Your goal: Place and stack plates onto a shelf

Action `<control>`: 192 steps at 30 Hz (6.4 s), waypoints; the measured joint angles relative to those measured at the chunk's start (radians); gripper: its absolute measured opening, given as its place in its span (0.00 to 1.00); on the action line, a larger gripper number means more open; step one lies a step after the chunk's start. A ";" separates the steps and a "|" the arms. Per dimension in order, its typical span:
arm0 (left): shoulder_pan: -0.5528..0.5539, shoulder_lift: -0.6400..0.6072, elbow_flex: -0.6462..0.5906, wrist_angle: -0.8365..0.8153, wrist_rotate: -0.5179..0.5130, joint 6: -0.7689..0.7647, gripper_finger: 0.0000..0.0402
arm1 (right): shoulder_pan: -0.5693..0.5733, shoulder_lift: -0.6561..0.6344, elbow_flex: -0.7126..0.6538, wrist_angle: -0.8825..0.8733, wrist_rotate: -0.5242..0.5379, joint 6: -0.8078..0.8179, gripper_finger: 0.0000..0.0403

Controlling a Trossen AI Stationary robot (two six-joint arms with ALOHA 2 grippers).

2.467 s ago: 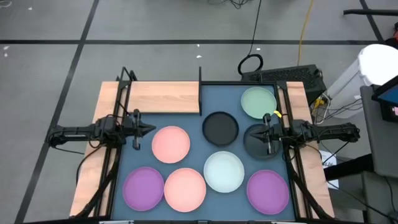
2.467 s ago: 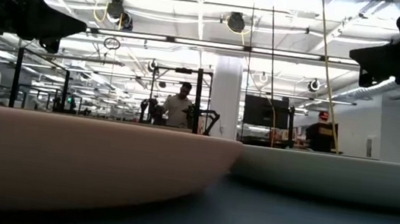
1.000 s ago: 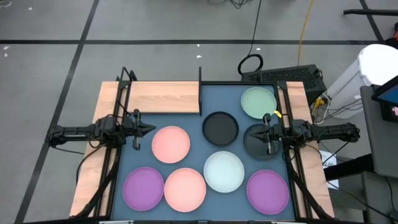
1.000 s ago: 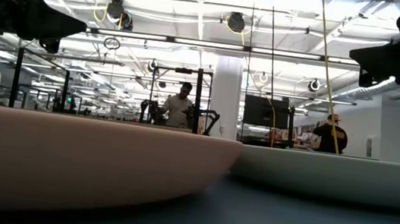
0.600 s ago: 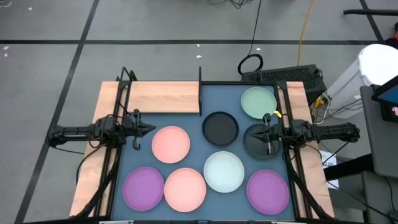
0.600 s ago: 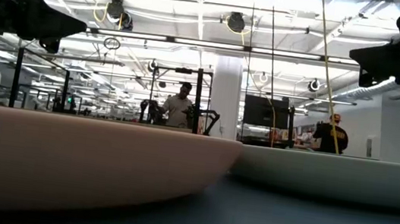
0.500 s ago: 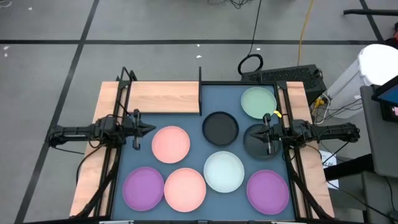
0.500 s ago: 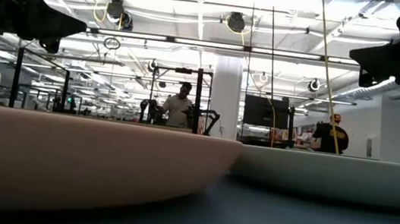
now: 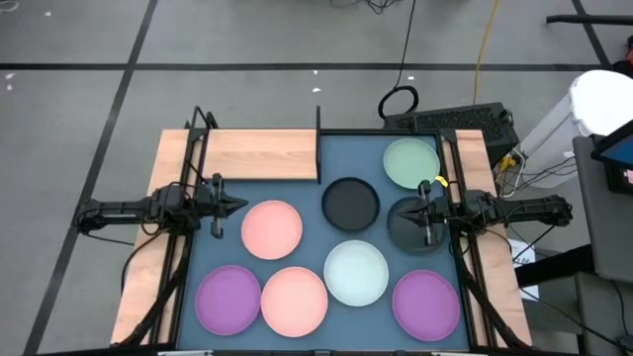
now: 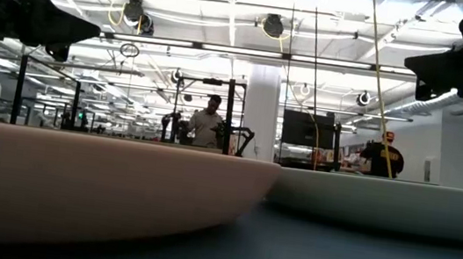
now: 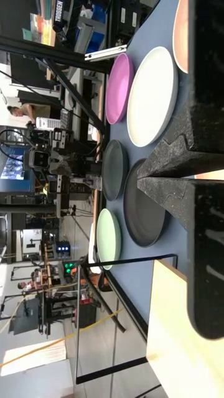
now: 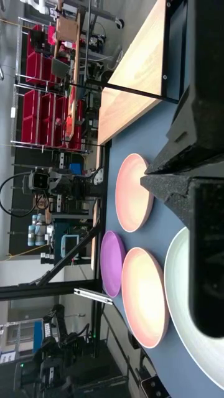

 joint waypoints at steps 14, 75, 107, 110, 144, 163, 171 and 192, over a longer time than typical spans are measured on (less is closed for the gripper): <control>0.000 0.000 0.000 0.000 0.000 0.000 0.01 | 0.000 0.000 0.000 0.000 0.000 0.000 0.00; 0.000 0.000 0.000 0.000 0.000 0.000 0.01 | 0.000 0.557 0.569 -0.105 0.154 0.106 0.00; 0.000 0.085 0.182 -0.016 -0.061 -0.057 0.01 | 0.000 0.618 0.560 -0.179 0.163 0.203 0.00; 0.000 0.158 0.272 -0.095 -0.061 -0.095 0.01 | 0.000 0.626 0.559 -0.179 0.164 0.226 0.00; -0.002 0.809 0.571 -0.235 -0.085 -0.091 0.01 | 0.000 0.836 0.628 -0.370 0.193 0.404 0.01; -0.003 0.827 0.571 -0.187 -0.032 -0.024 0.01 | 0.146 1.163 0.970 -0.982 0.128 0.975 0.17; -0.003 0.827 0.571 -0.187 -0.033 -0.026 0.01 | 0.185 1.261 1.024 -1.088 -0.006 1.118 0.17; -0.003 0.827 0.570 -0.186 -0.034 -0.027 0.01 | 0.184 1.374 1.023 -1.175 -0.203 1.119 0.19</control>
